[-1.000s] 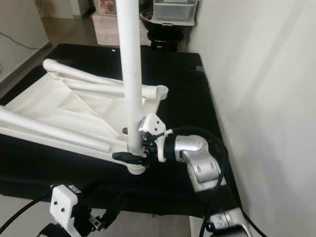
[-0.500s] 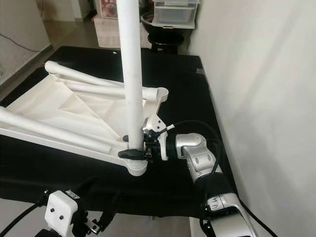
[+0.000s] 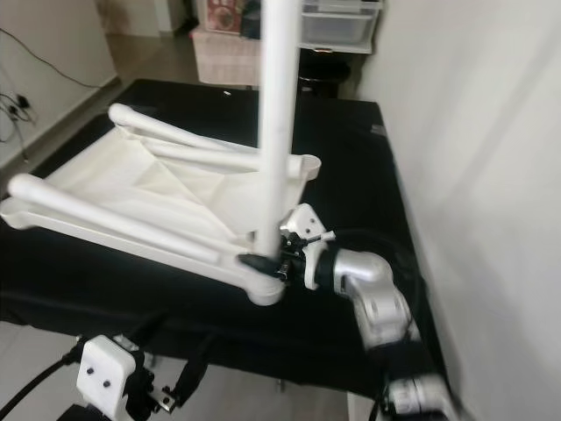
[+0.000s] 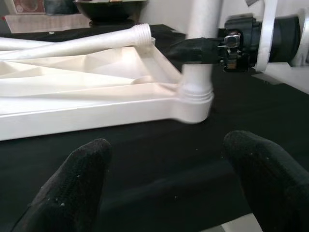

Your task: Building children table

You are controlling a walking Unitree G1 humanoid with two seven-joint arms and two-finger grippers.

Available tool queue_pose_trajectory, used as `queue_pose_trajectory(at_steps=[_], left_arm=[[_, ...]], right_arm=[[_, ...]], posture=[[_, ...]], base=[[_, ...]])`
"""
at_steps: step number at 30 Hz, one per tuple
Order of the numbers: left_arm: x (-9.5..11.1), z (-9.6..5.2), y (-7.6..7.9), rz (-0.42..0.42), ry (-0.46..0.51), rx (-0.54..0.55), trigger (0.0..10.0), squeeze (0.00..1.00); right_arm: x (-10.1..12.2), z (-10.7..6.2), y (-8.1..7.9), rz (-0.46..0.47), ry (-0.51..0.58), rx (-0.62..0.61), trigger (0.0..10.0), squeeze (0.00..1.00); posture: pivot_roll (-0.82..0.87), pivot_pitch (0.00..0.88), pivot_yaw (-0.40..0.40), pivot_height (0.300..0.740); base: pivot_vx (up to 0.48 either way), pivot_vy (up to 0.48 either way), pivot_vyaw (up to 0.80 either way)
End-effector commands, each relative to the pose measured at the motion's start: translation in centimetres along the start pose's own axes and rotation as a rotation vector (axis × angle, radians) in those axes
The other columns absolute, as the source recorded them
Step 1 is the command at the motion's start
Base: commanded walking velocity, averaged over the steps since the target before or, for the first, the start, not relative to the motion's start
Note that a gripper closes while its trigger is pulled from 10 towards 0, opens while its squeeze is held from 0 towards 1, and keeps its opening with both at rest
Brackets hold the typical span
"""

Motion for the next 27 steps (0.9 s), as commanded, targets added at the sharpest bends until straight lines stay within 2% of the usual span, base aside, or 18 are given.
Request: queue_pose_trajectory(at_steps=[1, 3, 7, 9, 11, 12, 13, 15, 16, 19, 20, 21, 23, 24, 25, 26, 27], left_arm=[[0.0, -0.1, -0.2, -0.011, -0.001, -0.008, 10.0, 0.00], [-0.1, 0.0, -0.3, -0.013, -0.004, -0.015, 10.0, 0.00], [-0.4, 0.1, -0.4, -0.017, -0.013, -0.031, 10.0, 0.00], [-0.4, 0.1, -0.4, -0.018, -0.015, -0.034, 10.0, 0.00], [-0.5, 0.1, -0.5, -0.025, -0.013, -0.034, 10.0, 0.00], [-0.5, 0.1, -0.6, -0.027, -0.011, -0.032, 10.0, 0.00], [-0.4, 0.1, -0.6, -0.027, -0.008, -0.028, 10.0, 0.00], [-0.4, 0.1, -0.6, -0.028, -0.006, -0.026, 10.0, 0.00], [-0.4, 0.2, -0.6, -0.028, -0.004, -0.025, 10.0, 0.00], [-0.4, 0.2, -0.6, -0.029, -0.003, -0.026, 10.0, 0.00], [-0.4, 0.2, -0.6, -0.030, -0.002, -0.027, 10.0, 0.00], [-0.4, 0.2, -0.6, -0.030, -0.002, -0.027, 10.0, 0.00], [-0.4, 0.3, -0.5, -0.032, -0.001, -0.029, 10.0, 0.00], [-0.4, 0.3, -0.5, -0.032, -0.001, -0.029, 10.0, 0.00], [-0.4, 0.3, -0.5, -0.033, 0.000, -0.032, 10.0, 0.00], [-0.4, 0.2, -0.4, -0.035, 0.000, -0.034, 10.0, 0.00], [-0.4, 0.2, -0.4, -0.035, 0.000, -0.034, 10.0, 0.00]], right_arm=[[-0.3, -2.2, 0.0, -0.079, -0.095, -0.172, 0.0, 0.00], [0.1, -2.3, -3.0, -0.043, -0.068, -0.081, 0.0, 0.00], [-0.1, -1.1, -4.6, 0.001, -0.059, -0.032, 0.0, 0.00], [-0.2, -0.9, -4.7, 0.003, -0.059, -0.019, 0.0, 0.00], [0.1, -0.3, -4.9, 0.004, -0.050, 0.030, 10.0, 0.00], [0.4, -0.2, -5.1, 0.006, -0.045, 0.058, 10.0, 0.00], [1.0, 0.2, -5.5, 0.024, -0.016, 0.136, 10.0, 0.24], [1.6, 0.1, -5.9, 0.037, -0.004, 0.177, 10.0, 0.24], [2.2, 0.2, -6.2, 0.040, 0.012, 0.232, 10.0, 1.00], [2.7, 0.2, -6.4, 0.037, 0.023, 0.277, 10.0, 1.00], [3.0, 0.2, -6.8, -0.008, 0.048, 0.414, 10.0, 1.00], [3.0, 0.2, -6.8, -0.008, 0.048, 0.414, 10.0, 1.00], [3.4, 0.1, -7.0, -0.090, 0.081, 0.603, 10.0, 1.00], [3.4, 0.1, -7.0, -0.090, 0.081, 0.603, 10.0, 1.00], [3.5, 0.1, -7.0, -0.135, 0.097, 0.697, 10.0, 0.00], [3.5, 0.6, -6.9, -0.163, 0.105, 0.768, 10.0, 0.00], [3.5, 0.6, -6.9, -0.163, 0.105, 0.768, 10.0, 0.00]], posture=[[0.00, 0.141, -0.013, 0.740], [0.00, 0.130, -0.007, 0.740], [0.01, 0.115, -0.002, 0.740], [0.01, 0.115, -0.002, 0.740], [0.01, 0.114, -0.007, 0.740], [0.01, 0.114, -0.007, 0.740], [0.01, 0.114, -0.009, 0.740], [0.01, 0.113, -0.011, 0.740], [0.01, 0.116, -0.011, 0.740], [0.01, 0.116, -0.011, 0.740], [0.02, 0.116, -0.014, 0.740], [0.02, 0.116, -0.014, 0.740], [0.02, 0.119, -0.015, 0.740], [0.02, 0.119, -0.015, 0.740], [0.02, 0.121, -0.016, 0.740], [0.03, 0.124, -0.018, 0.740], [0.03, 0.124, -0.018, 0.740]], base=[[0.000, 0.000, 0.00], [0.000, 0.000, 0.00], [0.000, 0.000, 0.00], [0.000, 0.000, 0.00], [0.000, 0.000, 0.00], [0.000, 0.000, 0.00], [0.000, 0.000, 0.00], [0.000, 0.000, 0.00], [0.000, 0.000, 0.00], [0.000, 0.000, 0.00], [0.000, 0.000, 0.00], [0.000, 0.000, 0.00], [0.000, 0.000, 0.00], [0.000, 0.000, 0.00], [0.000, 0.000, 0.00], [0.000, 0.000, 0.00], [0.000, 0.000, 0.00]])
Point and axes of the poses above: a point about 5 cm out from each wrist's last joint towards the gripper, its own z axis pointing out of the wrist towards the gripper, its own x axis along the axis of the wrist's last joint, y = z × x, the point moved 2 cm from there along z, pointing out of the wrist towards the gripper, and after that the axes turned 8 degrees about -z, right-handed, at the moved point
